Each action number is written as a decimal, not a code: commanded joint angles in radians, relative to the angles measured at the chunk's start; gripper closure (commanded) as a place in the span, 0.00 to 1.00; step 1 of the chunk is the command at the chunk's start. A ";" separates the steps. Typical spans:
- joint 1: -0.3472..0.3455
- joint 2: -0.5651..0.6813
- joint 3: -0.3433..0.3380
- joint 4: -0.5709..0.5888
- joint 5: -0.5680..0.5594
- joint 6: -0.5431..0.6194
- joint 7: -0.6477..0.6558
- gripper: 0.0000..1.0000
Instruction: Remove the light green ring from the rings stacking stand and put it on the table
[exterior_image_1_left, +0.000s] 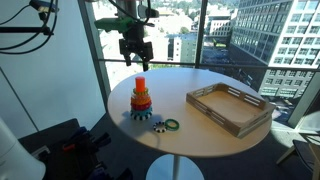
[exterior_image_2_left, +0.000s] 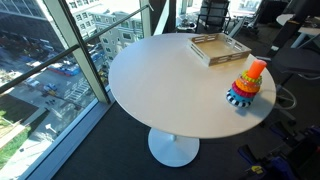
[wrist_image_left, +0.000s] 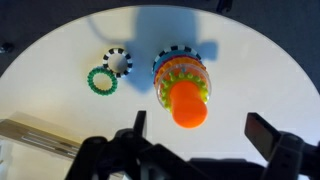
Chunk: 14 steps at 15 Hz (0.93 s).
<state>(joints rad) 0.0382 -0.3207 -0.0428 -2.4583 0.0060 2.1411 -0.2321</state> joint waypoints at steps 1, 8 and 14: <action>-0.002 0.003 0.002 0.004 0.007 0.008 0.002 0.00; 0.001 0.047 0.023 0.005 -0.012 0.073 0.021 0.00; 0.004 0.132 0.033 0.010 0.006 0.171 0.014 0.00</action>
<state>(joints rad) 0.0402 -0.2283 -0.0139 -2.4587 0.0060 2.2717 -0.2287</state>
